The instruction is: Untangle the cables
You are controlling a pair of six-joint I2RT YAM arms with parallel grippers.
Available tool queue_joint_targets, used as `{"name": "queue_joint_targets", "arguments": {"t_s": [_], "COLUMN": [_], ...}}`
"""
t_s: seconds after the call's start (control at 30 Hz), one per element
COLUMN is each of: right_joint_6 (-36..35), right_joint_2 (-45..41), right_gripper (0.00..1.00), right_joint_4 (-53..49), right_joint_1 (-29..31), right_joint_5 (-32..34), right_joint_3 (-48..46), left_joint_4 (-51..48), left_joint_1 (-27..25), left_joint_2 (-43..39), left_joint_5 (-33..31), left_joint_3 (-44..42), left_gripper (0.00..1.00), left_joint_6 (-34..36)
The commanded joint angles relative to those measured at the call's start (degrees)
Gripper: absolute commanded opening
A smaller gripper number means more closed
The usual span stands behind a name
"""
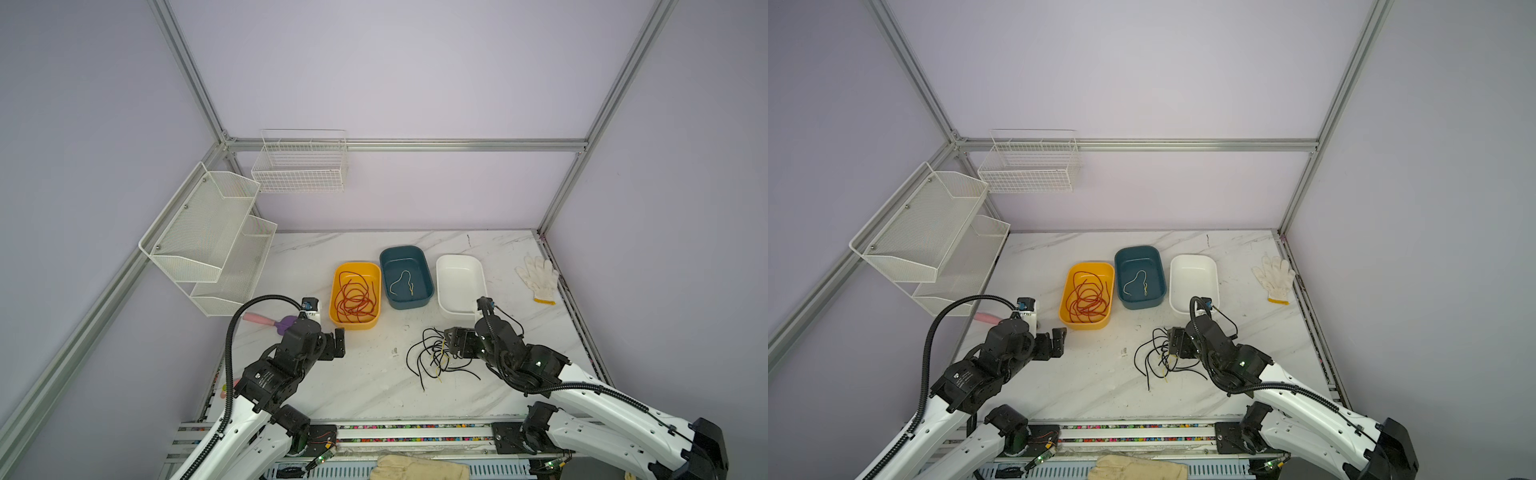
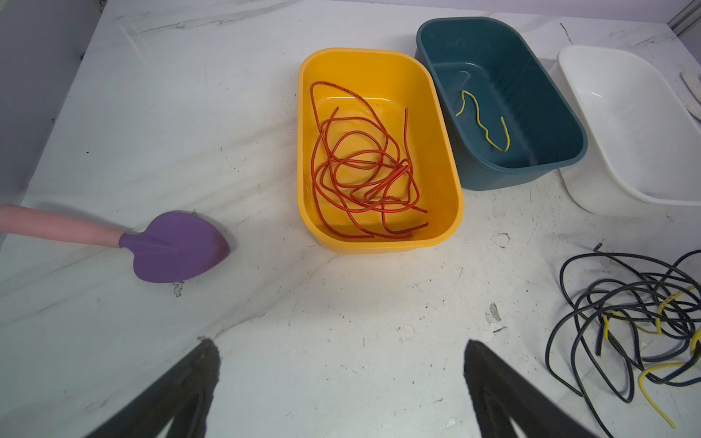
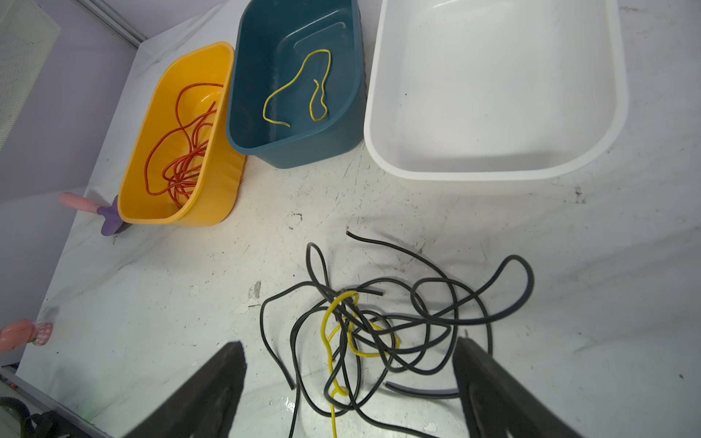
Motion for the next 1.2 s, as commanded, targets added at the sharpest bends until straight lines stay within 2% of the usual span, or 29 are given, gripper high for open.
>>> {"name": "queue_joint_targets", "arguments": {"t_s": [0.0, 0.2, 0.53, 0.77, 0.97, 1.17], "right_joint_6": [1.3, 1.3, 0.9, 0.5, 0.9, 1.5], "right_joint_2": [1.3, 5.7, 11.9, 14.9, 17.2, 17.8], "right_gripper": [0.83, 0.68, 0.4, 0.34, 0.37, 0.25], "right_joint_4": [3.7, 11.3, 16.0, 17.2, 18.0, 17.8], "right_joint_1": [-0.2, -0.2, -0.2, -0.2, -0.3, -0.2], "right_joint_5": [-0.8, -4.1, -3.6, -0.9, -1.2, 0.0], "right_joint_3": [-1.5, -2.7, -2.6, -2.3, -1.7, -1.3], "left_joint_4": [1.1, 1.0, 1.0, 0.9, 0.9, 0.8], "left_joint_1": [0.3, 0.4, 0.3, 0.3, 0.3, 0.2], "left_joint_2": [-0.4, -0.2, -0.1, 0.4, 0.5, 0.7], "left_joint_5": [0.8, 1.0, 1.3, 1.6, 1.7, 1.8], "left_joint_3": [3.6, 3.6, 3.6, 3.6, 3.7, 3.7], "left_gripper": [1.0, 1.0, 1.0, 1.0, 1.0, 1.0], "left_joint_6": [0.8, 0.8, 0.9, 1.0, 1.0, 1.0]}}
